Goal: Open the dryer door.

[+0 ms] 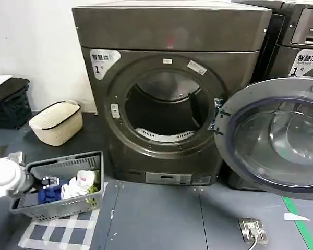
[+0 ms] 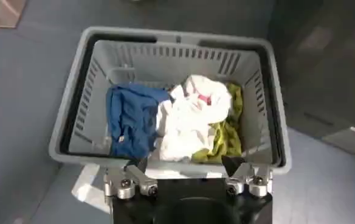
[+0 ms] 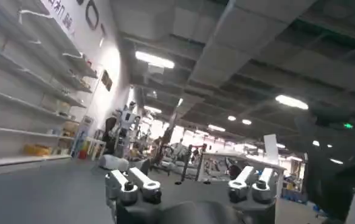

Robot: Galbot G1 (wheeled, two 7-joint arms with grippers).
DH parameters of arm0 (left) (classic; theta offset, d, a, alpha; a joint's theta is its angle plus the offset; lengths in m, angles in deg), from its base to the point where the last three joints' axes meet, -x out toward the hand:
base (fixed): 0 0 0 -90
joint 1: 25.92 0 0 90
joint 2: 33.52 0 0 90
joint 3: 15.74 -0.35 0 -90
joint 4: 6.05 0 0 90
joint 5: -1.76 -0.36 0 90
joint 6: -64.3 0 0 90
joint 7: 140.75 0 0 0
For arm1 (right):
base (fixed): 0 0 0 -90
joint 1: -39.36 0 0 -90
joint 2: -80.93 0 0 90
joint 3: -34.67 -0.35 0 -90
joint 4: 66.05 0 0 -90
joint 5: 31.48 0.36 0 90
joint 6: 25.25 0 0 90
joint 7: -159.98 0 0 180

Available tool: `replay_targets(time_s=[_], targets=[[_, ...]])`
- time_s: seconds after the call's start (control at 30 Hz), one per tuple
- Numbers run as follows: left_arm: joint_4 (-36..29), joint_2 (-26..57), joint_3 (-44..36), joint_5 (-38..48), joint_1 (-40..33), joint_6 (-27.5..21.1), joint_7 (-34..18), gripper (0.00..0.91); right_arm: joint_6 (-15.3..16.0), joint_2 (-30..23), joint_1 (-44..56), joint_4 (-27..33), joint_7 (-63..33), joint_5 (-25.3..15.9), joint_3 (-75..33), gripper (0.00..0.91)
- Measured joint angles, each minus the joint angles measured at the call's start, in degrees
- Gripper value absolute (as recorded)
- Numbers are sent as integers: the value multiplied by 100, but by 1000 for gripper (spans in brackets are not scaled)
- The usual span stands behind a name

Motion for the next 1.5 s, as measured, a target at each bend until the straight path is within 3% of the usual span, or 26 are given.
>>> replay_targets(time_s=[0.27, 0.9, 1.5], targets=[[393, -275, -228, -52, -624, 0, 123, 907, -113, -19, -17, 23, 7, -15, 33, 907], [1043, -798, -653, -389, -1186, -1, 370, 907, -148, -42, -37, 32, 37, -85, 34, 907], [1970, -1215, -1493, -1426, -1789, -1, 982, 907, -450, -39, -22, 158, 71, -153, 112, 907]])
